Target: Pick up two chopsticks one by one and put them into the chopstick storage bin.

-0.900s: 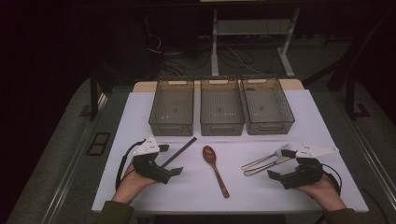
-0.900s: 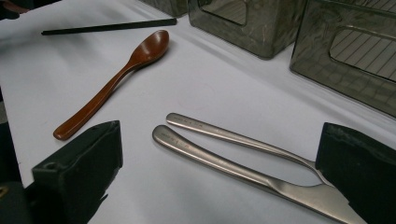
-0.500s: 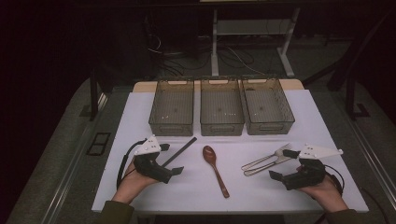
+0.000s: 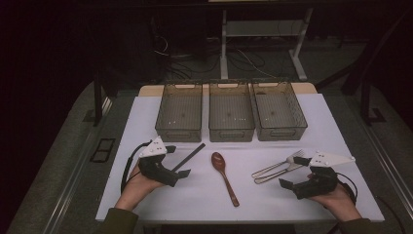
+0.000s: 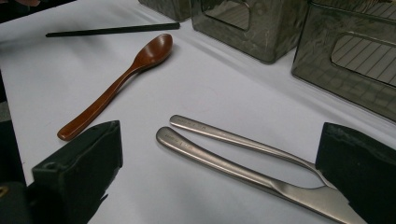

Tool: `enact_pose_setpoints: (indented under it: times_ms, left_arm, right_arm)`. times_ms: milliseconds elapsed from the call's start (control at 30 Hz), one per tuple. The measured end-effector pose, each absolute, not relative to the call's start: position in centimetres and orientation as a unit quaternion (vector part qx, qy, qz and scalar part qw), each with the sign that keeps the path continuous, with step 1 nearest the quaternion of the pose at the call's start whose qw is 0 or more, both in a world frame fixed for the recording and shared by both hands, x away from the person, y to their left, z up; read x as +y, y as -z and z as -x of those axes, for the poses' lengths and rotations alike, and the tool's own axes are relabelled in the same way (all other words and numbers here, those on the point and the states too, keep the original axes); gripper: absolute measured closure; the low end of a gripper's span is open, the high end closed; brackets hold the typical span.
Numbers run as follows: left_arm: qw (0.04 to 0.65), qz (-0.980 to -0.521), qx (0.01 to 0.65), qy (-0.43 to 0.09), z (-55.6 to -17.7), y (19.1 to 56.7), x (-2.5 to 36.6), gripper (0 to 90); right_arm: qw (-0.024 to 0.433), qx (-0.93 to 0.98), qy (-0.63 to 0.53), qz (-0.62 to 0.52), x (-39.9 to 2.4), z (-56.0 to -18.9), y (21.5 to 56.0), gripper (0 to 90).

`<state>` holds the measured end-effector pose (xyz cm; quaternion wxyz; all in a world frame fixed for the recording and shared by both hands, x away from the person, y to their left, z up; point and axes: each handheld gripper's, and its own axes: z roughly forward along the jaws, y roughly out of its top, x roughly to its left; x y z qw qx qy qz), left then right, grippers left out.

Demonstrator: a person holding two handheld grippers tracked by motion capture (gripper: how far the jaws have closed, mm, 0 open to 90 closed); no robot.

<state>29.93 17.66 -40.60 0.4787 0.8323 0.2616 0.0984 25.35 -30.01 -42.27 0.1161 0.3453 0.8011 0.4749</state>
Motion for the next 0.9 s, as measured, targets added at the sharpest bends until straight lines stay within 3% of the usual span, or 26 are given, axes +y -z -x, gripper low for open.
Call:
enact_pose_setpoints:
  times_ms: [567, 733, 900]
  left_arm:
    - [0.49, -0.824, 0.266, -0.106, -31.6, 40.0, 17.5, 0.7]
    - [0.49, -0.824, 0.265, -0.108, -32.2, 39.7, 17.3, 3.8]
    - [0.49, -0.822, 0.266, -0.112, -33.2, 39.8, 17.0, 14.0]
  right_arm:
    - [0.114, 0.795, -0.485, -0.346, -30.0, -25.4, 42.2, 0.2]
    - [0.114, 0.796, -0.484, -0.344, -29.8, -25.3, 42.3, 0.2]
    - [0.115, 0.798, -0.482, -0.344, -29.8, -25.4, 42.4, 0.2]
